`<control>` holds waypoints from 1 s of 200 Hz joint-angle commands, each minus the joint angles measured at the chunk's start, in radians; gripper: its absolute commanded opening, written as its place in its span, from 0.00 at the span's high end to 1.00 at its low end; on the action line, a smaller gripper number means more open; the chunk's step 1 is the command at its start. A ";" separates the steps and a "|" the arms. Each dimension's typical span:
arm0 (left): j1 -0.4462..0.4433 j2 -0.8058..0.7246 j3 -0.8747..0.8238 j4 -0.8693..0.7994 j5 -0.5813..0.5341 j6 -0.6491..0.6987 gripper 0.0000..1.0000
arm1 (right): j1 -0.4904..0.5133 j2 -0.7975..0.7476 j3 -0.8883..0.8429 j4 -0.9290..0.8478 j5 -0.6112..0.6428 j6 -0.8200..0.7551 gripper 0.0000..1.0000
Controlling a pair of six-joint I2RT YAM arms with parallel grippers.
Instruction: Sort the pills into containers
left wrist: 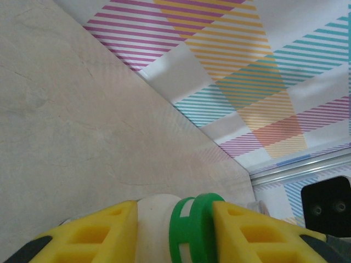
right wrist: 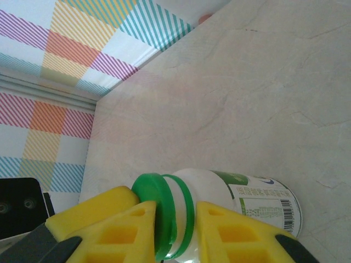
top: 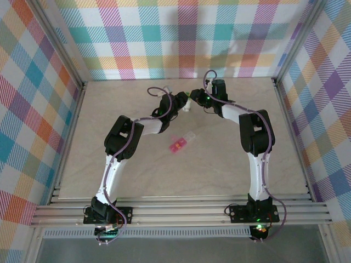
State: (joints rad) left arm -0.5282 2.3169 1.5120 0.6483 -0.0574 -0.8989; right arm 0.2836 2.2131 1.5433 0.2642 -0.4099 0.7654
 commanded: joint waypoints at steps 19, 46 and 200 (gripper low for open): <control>-0.038 0.065 0.034 -0.399 0.096 0.047 0.62 | -0.013 0.042 -0.001 -0.270 0.078 -0.024 0.72; -0.025 0.049 0.081 -0.427 0.087 0.047 0.61 | -0.024 0.038 0.077 -0.286 0.051 -0.029 0.70; 0.028 -0.080 0.255 -0.543 0.082 0.118 0.50 | -0.045 -0.111 0.167 -0.387 0.044 -0.114 0.64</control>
State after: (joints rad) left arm -0.5117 2.3096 1.7561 0.1833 0.0177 -0.8173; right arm 0.2470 2.2089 1.7226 -0.0841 -0.3969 0.7082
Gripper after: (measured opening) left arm 0.496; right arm 0.356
